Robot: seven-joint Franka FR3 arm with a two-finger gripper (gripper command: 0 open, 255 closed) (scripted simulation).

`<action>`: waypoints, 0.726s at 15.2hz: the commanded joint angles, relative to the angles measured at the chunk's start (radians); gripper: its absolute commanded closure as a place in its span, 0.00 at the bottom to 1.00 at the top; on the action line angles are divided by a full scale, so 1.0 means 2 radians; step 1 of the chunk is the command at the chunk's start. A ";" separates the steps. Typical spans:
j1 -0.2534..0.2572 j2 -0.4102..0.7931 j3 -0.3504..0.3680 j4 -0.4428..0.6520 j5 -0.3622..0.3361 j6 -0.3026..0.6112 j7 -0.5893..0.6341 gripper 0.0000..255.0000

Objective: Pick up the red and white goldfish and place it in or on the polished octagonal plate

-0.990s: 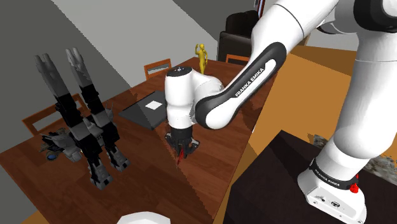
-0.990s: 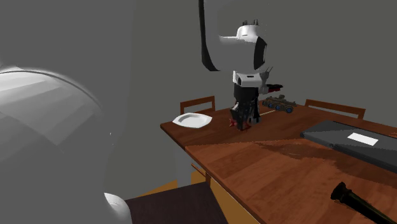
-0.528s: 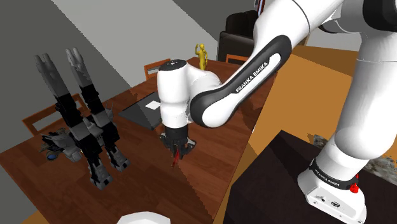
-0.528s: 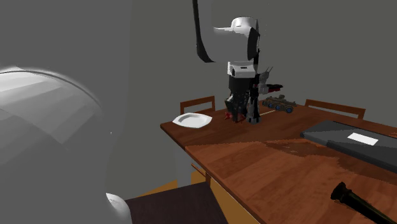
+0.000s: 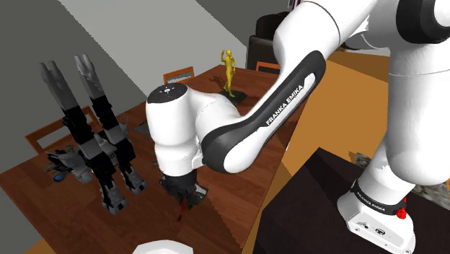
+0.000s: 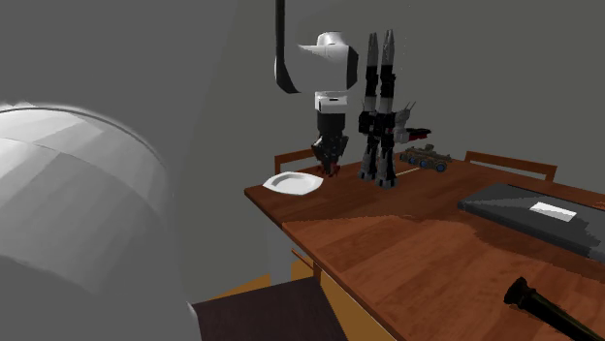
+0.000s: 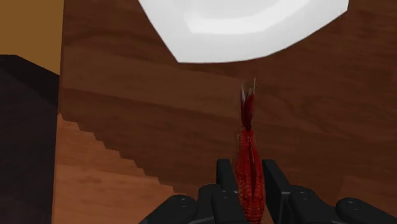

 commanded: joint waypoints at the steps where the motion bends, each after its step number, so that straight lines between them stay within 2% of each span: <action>1: 0.029 0.018 -0.004 0.025 -0.012 -0.013 0.025 1.00; 11: 0.188 0.131 -0.037 0.196 -0.066 -0.091 0.123 1.00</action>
